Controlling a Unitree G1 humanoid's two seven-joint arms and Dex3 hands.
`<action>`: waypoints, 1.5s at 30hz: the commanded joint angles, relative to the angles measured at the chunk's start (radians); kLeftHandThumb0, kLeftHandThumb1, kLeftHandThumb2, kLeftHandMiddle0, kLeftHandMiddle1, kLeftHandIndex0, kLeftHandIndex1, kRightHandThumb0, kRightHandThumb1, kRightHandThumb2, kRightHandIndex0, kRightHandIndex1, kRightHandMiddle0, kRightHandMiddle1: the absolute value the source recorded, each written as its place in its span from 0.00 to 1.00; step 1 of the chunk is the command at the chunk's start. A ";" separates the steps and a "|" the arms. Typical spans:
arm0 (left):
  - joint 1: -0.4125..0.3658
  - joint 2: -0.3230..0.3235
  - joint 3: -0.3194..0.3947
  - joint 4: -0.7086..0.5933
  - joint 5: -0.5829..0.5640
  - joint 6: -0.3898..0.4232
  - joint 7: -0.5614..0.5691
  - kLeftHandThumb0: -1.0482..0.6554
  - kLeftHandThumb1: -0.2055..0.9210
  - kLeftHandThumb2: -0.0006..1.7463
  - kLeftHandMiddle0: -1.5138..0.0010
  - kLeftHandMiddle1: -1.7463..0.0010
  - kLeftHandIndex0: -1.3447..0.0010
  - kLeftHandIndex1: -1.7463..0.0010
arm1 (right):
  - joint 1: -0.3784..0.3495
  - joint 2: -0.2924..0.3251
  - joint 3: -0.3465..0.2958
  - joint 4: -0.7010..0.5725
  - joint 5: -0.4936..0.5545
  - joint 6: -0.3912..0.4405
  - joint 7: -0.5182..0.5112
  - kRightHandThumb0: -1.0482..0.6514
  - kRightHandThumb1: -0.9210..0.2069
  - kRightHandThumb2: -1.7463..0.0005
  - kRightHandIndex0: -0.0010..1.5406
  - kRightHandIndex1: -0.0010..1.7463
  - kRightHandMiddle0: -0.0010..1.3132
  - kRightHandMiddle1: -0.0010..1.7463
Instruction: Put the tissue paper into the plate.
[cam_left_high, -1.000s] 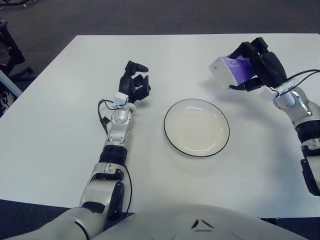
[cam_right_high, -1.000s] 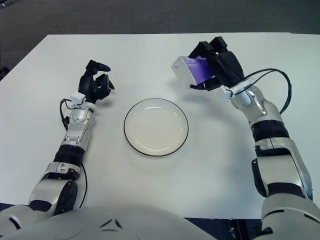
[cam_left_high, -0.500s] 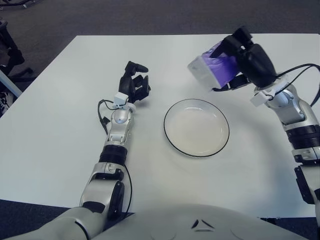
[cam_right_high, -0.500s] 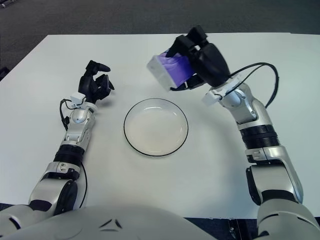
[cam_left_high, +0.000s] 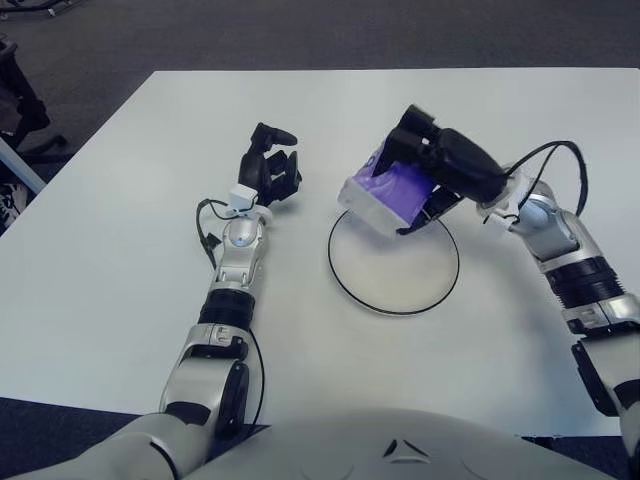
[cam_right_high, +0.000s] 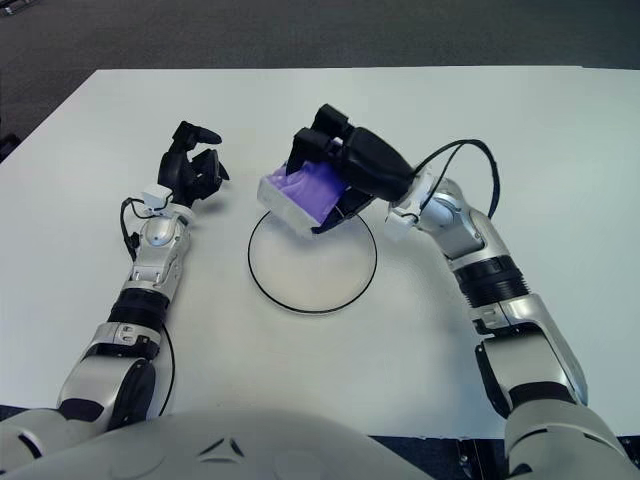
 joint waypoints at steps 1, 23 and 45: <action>0.133 -0.027 -0.003 0.077 -0.001 0.005 0.007 0.40 0.83 0.44 0.43 0.00 0.76 0.00 | 0.056 -0.004 0.013 -0.095 0.096 0.095 0.096 0.67 0.02 0.87 0.39 0.98 0.42 1.00; 0.145 -0.031 -0.011 0.061 0.005 0.005 0.013 0.40 0.84 0.43 0.44 0.00 0.77 0.00 | 0.078 -0.066 -0.031 -0.257 0.072 0.212 0.343 0.62 0.17 0.59 0.29 0.90 0.19 0.93; 0.136 -0.028 -0.010 0.073 0.004 0.003 0.013 0.40 0.84 0.43 0.44 0.00 0.77 0.00 | 0.046 -0.144 -0.093 -0.331 0.194 0.285 0.512 0.51 0.00 0.82 0.30 0.36 0.17 0.60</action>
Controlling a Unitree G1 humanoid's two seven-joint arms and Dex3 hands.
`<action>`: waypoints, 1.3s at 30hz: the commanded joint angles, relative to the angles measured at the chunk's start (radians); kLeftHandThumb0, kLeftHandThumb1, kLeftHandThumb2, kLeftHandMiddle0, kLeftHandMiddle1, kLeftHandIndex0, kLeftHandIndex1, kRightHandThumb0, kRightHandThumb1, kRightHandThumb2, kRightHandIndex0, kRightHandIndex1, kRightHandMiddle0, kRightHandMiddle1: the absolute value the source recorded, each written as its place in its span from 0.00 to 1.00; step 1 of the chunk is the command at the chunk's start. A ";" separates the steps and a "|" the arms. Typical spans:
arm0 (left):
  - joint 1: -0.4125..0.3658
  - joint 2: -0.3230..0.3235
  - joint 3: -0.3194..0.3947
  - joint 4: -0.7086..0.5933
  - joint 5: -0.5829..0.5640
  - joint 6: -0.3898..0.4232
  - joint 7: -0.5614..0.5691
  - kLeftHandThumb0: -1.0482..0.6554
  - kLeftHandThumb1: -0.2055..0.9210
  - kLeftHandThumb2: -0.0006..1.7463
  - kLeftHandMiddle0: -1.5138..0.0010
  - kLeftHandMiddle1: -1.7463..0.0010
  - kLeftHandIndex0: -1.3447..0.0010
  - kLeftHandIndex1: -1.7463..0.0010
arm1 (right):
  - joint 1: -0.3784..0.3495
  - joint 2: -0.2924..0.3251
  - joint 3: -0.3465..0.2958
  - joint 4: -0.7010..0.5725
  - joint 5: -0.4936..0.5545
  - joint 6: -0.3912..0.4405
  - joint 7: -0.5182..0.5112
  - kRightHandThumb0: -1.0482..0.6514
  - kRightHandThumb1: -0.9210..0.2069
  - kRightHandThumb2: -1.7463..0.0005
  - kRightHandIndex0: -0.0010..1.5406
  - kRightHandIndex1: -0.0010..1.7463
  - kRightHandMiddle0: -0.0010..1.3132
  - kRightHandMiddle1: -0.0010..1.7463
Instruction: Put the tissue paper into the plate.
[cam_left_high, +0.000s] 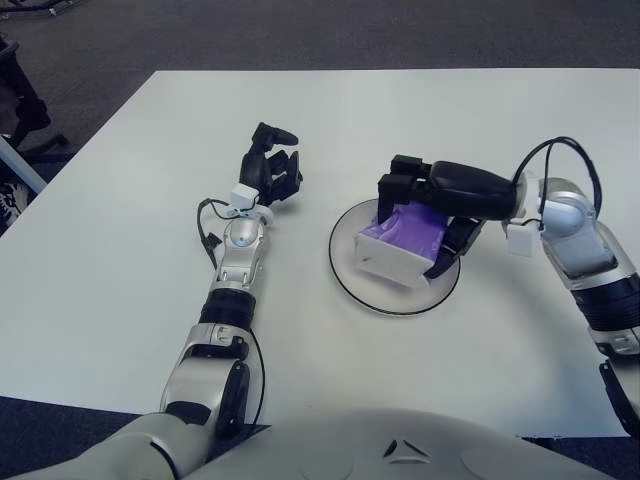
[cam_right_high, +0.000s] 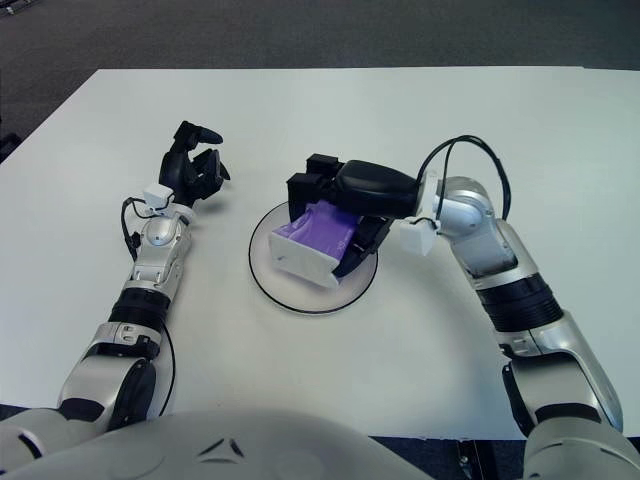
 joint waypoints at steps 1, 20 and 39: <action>0.137 -0.027 -0.005 0.073 0.004 0.003 0.009 0.40 0.84 0.43 0.44 0.00 0.77 0.00 | -0.021 -0.022 -0.029 -0.041 0.034 0.039 0.028 0.50 0.00 0.83 0.31 0.29 0.18 0.52; 0.135 -0.028 -0.003 0.071 -0.003 0.014 0.004 0.40 0.84 0.44 0.45 0.00 0.77 0.00 | -0.025 -0.052 -0.129 -0.111 0.168 0.159 0.104 0.47 0.00 0.87 0.15 0.00 0.14 0.08; 0.136 -0.031 -0.001 0.078 -0.012 0.010 -0.001 0.40 0.84 0.43 0.46 0.00 0.77 0.00 | -0.020 -0.046 -0.182 -0.153 0.170 0.236 0.083 0.48 0.00 0.89 0.01 0.00 0.05 0.03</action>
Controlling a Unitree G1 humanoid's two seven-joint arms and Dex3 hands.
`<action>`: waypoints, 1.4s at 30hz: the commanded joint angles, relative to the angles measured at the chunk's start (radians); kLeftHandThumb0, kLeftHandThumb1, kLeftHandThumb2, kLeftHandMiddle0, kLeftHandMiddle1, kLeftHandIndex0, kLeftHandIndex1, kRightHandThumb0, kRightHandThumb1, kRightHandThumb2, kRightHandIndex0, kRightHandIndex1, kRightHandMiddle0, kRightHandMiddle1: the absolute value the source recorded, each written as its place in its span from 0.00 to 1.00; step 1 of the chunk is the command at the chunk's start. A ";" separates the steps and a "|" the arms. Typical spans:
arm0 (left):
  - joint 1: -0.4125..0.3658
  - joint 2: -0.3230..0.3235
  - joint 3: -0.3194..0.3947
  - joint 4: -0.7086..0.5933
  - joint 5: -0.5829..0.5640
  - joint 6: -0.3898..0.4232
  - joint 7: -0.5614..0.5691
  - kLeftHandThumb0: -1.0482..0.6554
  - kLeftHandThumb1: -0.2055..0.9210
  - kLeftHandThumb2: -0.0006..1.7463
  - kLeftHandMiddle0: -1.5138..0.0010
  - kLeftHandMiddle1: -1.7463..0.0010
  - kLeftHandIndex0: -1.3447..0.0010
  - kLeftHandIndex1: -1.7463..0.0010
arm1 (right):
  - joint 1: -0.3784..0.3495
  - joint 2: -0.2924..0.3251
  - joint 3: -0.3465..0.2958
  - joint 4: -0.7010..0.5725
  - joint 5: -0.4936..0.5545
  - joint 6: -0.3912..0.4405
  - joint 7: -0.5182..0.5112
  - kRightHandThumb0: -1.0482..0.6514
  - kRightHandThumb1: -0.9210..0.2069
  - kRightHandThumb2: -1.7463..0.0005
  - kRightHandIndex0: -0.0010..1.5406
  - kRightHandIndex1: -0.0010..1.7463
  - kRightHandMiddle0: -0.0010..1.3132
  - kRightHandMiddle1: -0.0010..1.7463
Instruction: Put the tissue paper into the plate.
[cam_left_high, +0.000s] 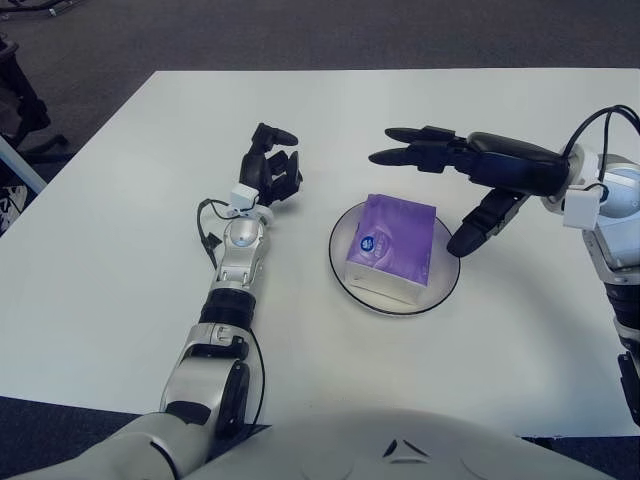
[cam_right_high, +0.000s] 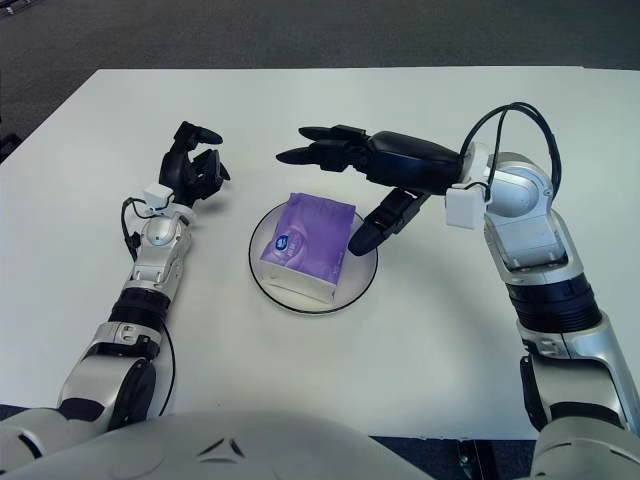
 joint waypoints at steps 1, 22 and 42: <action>0.137 -0.031 -0.002 0.076 -0.008 0.007 -0.001 0.40 0.84 0.43 0.46 0.00 0.77 0.00 | -0.007 -0.004 -0.036 -0.024 -0.006 0.009 -0.021 0.48 0.00 0.89 0.01 0.00 0.05 0.03; 0.135 -0.029 -0.002 0.076 -0.010 0.004 -0.002 0.40 0.85 0.42 0.46 0.00 0.78 0.00 | 0.153 0.135 -0.173 0.268 -0.432 -0.177 -0.541 0.30 0.00 0.80 0.08 0.02 0.08 0.03; 0.133 -0.023 0.001 0.076 -0.016 -0.003 -0.010 0.40 0.85 0.43 0.45 0.00 0.77 0.00 | 0.254 0.528 -0.273 0.220 -0.015 0.168 -0.777 0.39 0.00 0.83 0.43 0.04 0.43 0.13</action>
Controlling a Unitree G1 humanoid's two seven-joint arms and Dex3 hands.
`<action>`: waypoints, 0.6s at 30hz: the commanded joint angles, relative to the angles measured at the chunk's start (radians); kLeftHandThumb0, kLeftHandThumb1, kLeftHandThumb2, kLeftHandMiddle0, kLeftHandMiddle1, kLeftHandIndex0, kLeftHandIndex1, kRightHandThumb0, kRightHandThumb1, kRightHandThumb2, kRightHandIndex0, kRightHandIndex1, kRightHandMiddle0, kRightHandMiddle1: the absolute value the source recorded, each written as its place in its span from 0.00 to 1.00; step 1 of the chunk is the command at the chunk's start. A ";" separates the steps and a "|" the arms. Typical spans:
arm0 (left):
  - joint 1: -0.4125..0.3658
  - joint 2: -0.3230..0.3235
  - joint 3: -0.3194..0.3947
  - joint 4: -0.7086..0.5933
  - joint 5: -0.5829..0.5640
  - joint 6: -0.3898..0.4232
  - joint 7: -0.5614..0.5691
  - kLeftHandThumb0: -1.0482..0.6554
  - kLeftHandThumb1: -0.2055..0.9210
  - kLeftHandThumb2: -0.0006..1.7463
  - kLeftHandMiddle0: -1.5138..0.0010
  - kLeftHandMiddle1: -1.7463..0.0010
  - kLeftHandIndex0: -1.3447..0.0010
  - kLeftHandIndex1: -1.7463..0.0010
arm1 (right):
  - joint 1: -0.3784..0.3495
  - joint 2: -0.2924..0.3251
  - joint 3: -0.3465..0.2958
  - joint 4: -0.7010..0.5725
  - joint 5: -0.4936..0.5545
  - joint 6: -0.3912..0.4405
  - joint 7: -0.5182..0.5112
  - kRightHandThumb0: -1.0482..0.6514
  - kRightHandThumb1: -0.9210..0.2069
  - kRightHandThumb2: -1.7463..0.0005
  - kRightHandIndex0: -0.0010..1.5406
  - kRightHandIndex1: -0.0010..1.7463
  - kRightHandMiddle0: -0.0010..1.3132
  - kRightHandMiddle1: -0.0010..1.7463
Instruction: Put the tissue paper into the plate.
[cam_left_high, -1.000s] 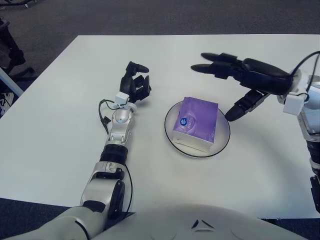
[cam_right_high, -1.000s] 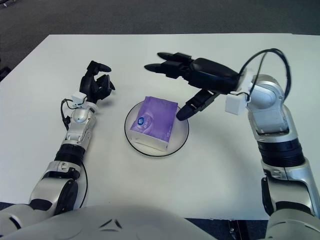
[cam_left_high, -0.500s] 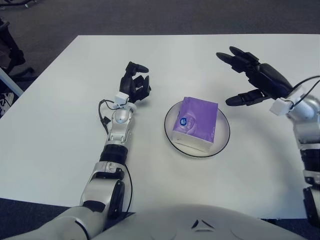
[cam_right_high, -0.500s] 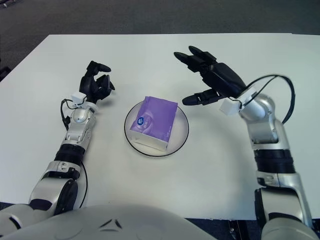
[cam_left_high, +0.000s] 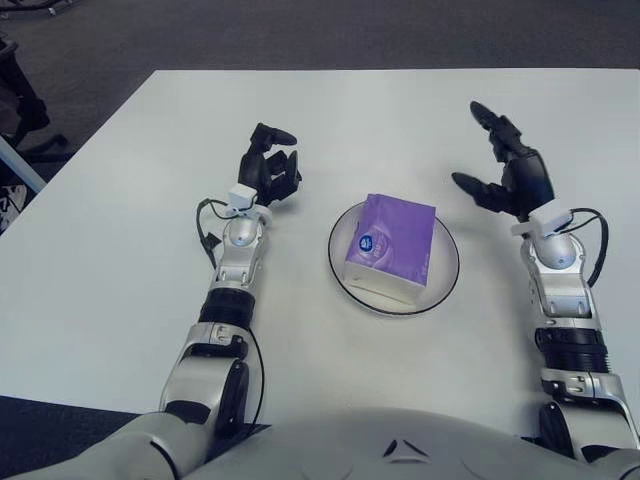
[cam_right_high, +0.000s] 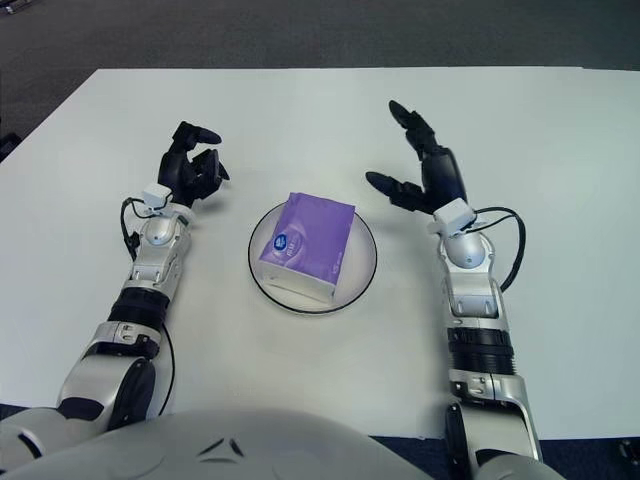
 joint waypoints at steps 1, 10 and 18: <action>0.133 -0.031 -0.005 0.068 -0.003 0.000 -0.003 0.40 0.85 0.43 0.45 0.00 0.77 0.00 | 0.002 0.087 -0.039 -0.025 0.093 0.084 -0.049 0.40 0.00 0.82 0.47 0.05 0.38 0.40; 0.136 -0.033 -0.009 0.059 -0.003 0.001 0.000 0.40 0.84 0.43 0.45 0.00 0.77 0.00 | 0.005 0.130 -0.060 0.034 0.115 0.050 -0.141 0.61 0.09 0.80 0.38 0.70 0.38 0.79; 0.141 -0.035 -0.014 0.047 -0.001 0.004 0.001 0.40 0.84 0.43 0.45 0.00 0.77 0.00 | 0.009 0.136 -0.057 0.064 0.128 0.035 -0.159 0.62 0.39 0.43 0.30 0.97 0.43 0.82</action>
